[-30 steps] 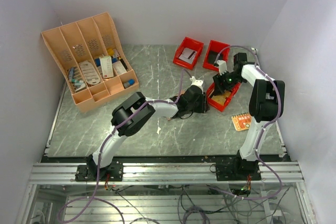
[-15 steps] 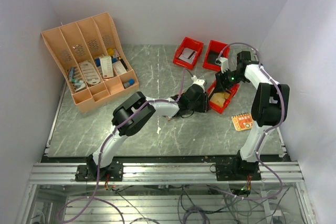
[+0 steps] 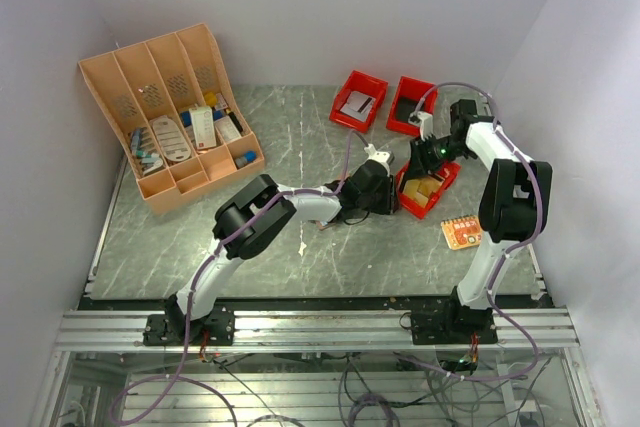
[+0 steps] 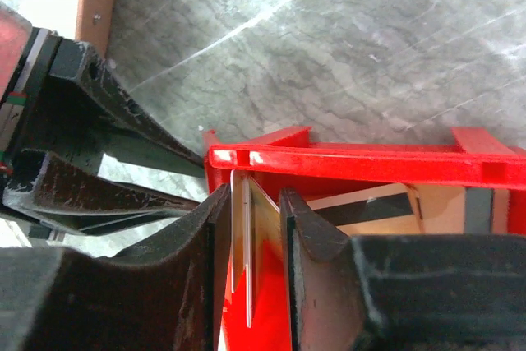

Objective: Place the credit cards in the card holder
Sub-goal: Pick up the credit card from the storage box.

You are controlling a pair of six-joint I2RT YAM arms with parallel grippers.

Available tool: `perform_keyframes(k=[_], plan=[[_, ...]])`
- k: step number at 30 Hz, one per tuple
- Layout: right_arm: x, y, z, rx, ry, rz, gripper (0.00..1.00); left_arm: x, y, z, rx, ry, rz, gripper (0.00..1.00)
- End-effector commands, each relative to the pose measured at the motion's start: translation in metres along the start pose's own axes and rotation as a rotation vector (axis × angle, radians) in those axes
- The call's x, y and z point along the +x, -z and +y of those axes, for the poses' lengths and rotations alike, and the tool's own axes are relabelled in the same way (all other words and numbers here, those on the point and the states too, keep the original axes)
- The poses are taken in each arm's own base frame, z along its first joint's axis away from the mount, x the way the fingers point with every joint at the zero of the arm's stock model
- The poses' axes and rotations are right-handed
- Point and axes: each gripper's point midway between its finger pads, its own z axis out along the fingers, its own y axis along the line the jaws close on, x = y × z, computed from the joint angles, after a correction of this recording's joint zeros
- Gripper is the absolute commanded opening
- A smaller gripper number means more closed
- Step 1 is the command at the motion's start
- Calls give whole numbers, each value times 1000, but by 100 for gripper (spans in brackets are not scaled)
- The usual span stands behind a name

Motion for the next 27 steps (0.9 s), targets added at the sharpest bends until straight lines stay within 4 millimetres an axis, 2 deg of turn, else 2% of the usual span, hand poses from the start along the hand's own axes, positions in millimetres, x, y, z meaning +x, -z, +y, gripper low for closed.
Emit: perform_keyframes(k=[1, 5, 10, 15, 21, 27], plan=[[19, -2, 19, -77, -69, 60, 28, -22, -2, -3, 20, -9, -52, 40], [25, -2, 16, -50, -66, 78, 32, -22, -2, -3, 23, -6, -53, 41], [28, 1, 2, 37, -49, 91, 32, -22, -2, -4, 24, -5, -52, 40], [24, 8, -7, 110, -14, 89, 22, -22, -2, -4, 26, -4, -51, 40], [10, 18, -6, 118, 4, 54, 1, -24, 0, -6, 29, -6, -57, 41], [-14, 44, -18, 166, 25, -27, 0, -29, 10, -9, 34, -11, -73, 40]])
